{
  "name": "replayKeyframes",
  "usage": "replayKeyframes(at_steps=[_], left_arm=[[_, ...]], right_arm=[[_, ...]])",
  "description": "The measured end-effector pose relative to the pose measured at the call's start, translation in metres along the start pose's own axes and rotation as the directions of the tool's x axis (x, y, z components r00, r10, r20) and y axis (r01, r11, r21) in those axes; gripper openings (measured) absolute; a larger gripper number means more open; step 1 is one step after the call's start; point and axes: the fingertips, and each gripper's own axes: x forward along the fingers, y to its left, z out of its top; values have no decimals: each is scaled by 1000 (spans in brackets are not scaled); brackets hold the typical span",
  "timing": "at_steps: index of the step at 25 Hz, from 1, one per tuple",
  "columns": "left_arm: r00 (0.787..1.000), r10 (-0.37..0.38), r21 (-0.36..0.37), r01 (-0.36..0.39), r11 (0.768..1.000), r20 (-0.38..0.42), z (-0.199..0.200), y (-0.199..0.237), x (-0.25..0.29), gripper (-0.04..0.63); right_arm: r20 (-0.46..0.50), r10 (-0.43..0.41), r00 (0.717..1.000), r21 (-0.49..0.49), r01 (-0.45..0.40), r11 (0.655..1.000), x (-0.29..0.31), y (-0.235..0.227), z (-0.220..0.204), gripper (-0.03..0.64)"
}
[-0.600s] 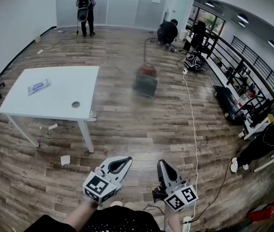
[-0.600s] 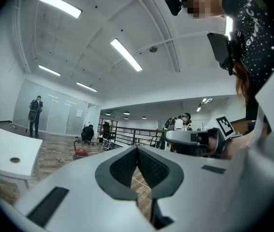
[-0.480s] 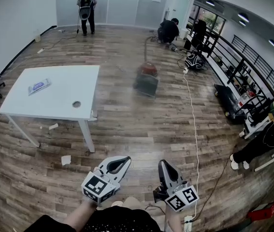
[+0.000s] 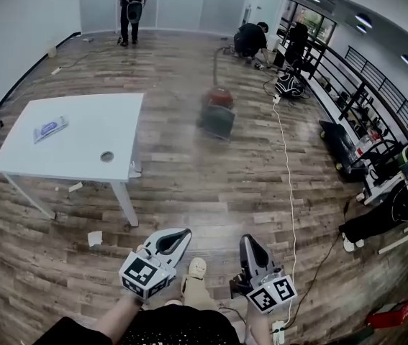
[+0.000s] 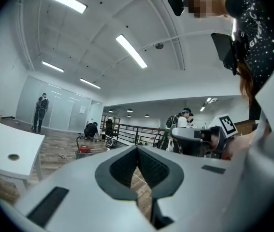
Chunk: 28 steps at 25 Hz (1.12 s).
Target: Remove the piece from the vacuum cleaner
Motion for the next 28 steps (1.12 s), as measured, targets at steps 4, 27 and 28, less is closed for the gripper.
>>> replayKeyframes(at_steps=[4,27,28], left_arm=[[1000,24,-2,-24,1000,3,5,26,33,9],[994,109,-18,-108,994,14,19,118,234,9],[994,110,-17,-110,994,7,16,118,238,9]], right_arm=[[-25,13,1000,14,-13,1000,29,-30,-1,12],[-100,136,986,27,-134,991,172,-207,34,12],[-102,133,986,28,-131,991,173,-211,34,12]])
